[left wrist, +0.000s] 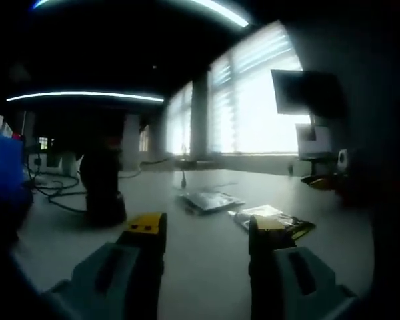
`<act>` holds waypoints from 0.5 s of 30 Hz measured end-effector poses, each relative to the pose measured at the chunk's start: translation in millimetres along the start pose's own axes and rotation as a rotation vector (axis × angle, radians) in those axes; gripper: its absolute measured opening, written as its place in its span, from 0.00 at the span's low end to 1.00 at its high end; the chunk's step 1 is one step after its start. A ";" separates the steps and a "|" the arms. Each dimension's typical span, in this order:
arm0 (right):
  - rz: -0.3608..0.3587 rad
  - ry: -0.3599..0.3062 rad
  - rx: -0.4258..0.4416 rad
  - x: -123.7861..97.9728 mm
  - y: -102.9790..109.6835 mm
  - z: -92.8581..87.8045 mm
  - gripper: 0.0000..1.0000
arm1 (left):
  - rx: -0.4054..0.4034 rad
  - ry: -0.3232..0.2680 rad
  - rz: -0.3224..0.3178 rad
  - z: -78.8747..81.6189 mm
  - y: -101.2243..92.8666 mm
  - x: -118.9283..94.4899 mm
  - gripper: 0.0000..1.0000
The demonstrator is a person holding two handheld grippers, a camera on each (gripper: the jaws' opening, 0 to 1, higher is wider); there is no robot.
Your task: Clip sheet goods on table flip sheet goods clip sheet goods scan sheet goods put sheet goods back to table
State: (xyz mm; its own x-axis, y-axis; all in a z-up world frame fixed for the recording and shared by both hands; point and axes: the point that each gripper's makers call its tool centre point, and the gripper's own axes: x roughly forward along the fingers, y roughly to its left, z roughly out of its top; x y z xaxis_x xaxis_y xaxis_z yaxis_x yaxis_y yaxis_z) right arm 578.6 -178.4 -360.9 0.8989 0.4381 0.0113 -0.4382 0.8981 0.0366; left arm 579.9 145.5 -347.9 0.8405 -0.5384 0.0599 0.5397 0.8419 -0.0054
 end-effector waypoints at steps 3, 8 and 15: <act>-0.001 -0.002 -0.020 -0.3 2.0 0.1 0.62 | 0.009 0.003 -0.013 -0.7 -2.5 0.9 0.42; 0.014 0.010 -0.047 1.2 7.5 -1.5 0.60 | 0.027 0.013 -0.025 -3.1 -5.6 1.1 0.41; 0.002 0.014 -0.066 0.9 8.8 -1.6 0.58 | 0.057 0.050 -0.066 -10.0 -16.2 3.0 0.40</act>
State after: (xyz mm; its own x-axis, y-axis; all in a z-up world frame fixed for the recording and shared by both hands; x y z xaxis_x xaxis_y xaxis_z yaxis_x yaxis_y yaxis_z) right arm 575.6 -170.1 -362.2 0.8981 0.4397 -0.0024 -0.4396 0.8977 -0.0297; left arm 574.1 129.9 -357.6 0.8053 -0.5928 0.0086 0.5916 0.8044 0.0540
